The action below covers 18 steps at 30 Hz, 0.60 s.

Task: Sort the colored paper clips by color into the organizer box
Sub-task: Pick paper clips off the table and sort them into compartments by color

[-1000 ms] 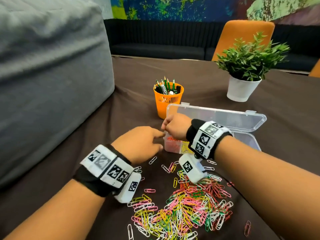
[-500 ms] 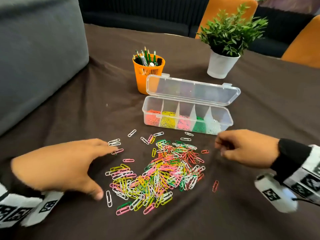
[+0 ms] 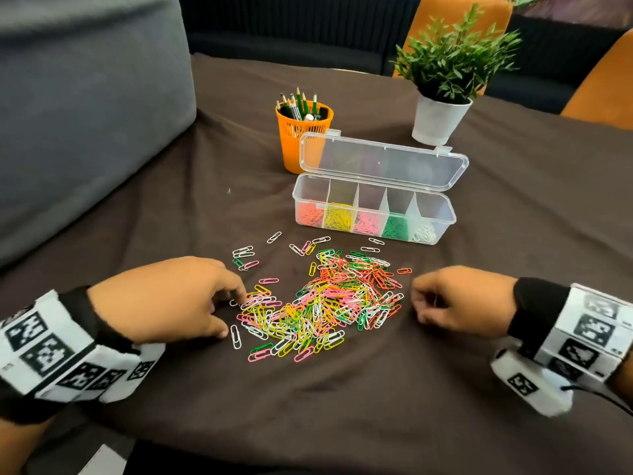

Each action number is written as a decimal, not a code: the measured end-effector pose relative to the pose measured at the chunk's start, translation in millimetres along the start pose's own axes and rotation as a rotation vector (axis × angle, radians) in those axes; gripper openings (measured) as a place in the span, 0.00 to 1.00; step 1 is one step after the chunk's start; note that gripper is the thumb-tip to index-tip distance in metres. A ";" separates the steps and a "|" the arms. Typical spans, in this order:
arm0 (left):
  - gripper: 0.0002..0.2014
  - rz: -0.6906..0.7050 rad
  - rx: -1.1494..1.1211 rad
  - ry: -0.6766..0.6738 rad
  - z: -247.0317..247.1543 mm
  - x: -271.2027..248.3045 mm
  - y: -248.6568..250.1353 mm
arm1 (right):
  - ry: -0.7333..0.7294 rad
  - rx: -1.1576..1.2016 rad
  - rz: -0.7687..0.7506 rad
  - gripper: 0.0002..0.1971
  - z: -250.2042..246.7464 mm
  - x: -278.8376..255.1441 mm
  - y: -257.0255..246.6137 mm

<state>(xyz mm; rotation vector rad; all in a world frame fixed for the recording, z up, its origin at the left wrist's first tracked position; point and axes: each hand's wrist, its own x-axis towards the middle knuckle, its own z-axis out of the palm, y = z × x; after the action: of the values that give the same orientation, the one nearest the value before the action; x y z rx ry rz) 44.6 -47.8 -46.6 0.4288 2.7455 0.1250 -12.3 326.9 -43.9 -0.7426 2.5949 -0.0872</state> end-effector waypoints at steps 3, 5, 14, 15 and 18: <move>0.17 0.011 0.033 0.035 -1.8 -0.2 3.1 | 0.197 0.062 0.092 0.07 -17.3 24.0 8.4; 0.14 0.027 0.052 0.097 -4.1 2.6 8.0 | 0.252 0.077 0.156 0.08 -22.9 42.5 14.6; 0.17 0.181 0.106 0.089 -1.8 49.9 43.2 | 0.111 -0.101 0.229 0.11 -7.5 69.9 25.8; 0.14 0.181 0.110 0.081 -1.2 52.4 45.0 | 0.133 -0.078 0.227 0.11 -10.1 67.0 27.1; 0.06 0.173 0.085 0.058 -1.1 53.3 47.9 | 0.289 0.337 0.196 0.09 -14.4 55.4 26.4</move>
<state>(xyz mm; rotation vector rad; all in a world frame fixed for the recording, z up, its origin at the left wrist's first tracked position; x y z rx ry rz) 10.2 14.3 -56.8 0.6965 2.7748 0.0658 -73.5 320.0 -57.3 -0.3738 2.8020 -0.5938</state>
